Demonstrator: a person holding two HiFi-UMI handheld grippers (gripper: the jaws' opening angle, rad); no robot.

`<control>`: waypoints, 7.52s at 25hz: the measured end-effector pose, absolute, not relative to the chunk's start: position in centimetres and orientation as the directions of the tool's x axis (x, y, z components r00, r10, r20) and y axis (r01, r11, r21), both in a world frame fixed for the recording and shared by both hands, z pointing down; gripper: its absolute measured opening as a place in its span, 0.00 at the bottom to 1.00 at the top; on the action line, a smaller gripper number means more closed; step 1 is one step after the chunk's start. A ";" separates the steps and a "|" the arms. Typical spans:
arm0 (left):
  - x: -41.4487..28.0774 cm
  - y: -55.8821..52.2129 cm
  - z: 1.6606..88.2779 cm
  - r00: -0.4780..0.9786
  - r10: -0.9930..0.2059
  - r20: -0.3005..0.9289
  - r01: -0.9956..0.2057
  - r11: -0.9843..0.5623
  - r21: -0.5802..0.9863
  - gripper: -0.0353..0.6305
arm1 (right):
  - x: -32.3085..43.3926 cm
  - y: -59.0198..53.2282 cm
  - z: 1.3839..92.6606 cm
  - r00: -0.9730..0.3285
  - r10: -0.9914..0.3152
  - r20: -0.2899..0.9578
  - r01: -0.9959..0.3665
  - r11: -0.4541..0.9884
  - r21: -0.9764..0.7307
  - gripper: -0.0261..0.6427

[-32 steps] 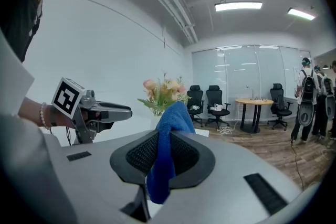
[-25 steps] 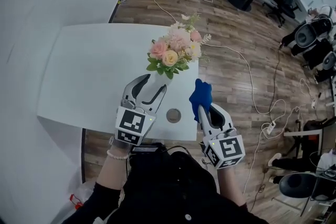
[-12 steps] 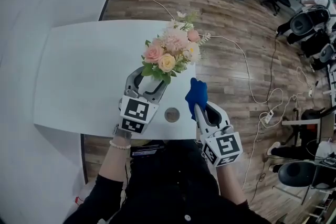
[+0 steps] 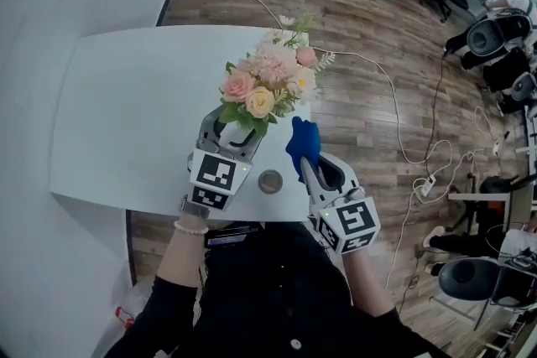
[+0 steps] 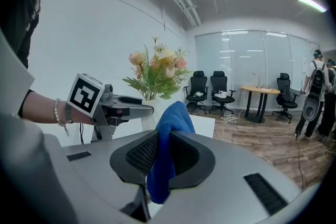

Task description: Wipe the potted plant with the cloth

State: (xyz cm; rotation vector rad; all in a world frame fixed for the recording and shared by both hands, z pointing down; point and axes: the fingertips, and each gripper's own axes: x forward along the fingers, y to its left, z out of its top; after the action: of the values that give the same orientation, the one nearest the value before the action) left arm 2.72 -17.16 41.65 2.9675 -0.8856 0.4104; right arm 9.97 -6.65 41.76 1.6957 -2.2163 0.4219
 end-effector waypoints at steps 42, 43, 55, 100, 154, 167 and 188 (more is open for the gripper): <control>2.8 -17.4 41.8 0.684 -0.678 0.269 -0.697 -0.716 -0.032 0.41 | 6.0 -19.5 43.7 -0.866 -0.351 0.356 -0.318 0.936 0.150 0.15; 2.8 -17.3 41.8 0.679 -0.683 0.269 -0.702 -0.711 -0.031 0.41 | 5.9 -19.5 43.8 -0.871 -0.338 0.357 -0.307 0.941 0.141 0.15; 2.4 -17.6 41.3 0.616 -0.741 0.267 -0.767 -0.641 -0.012 0.41 | 5.8 -19.7 48.5 -0.854 -0.299 0.427 -0.322 0.946 0.019 0.15; 2.2 -17.1 42.3 0.578 -0.781 0.239 -0.804 -0.595 0.000 0.41 | 5.3 -13.6 44.1 -0.670 -0.673 0.312 -0.735 0.662 -0.150 0.15; 2.2 -17.3 42.1 0.616 -0.741 0.267 -0.775 -0.631 0.034 0.41 | -0.3 -10.8 46.6 -0.700 -0.557 0.447 -0.634 0.772 -0.030 0.15; 2.4 -17.3 42.2 0.644 -0.714 0.277 -0.750 -0.661 0.040 0.41 | -4.6 -4.4 51.2 -0.807 -0.189 0.559 -0.285 0.954 -0.090 0.15; 2.0 -17.6 41.8 0.645 -0.709 0.285 -0.748 -0.662 0.049 0.41 | -0.9 -12.3 52.6 -0.698 -0.494 0.518 -0.686 0.670 -0.284 0.15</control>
State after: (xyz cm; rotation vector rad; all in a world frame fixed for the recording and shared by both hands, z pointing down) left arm 2.04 -17.61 41.82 2.7003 -1.2054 0.3625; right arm -0.91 -12.31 52.60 0.9236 -2.4858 0.6558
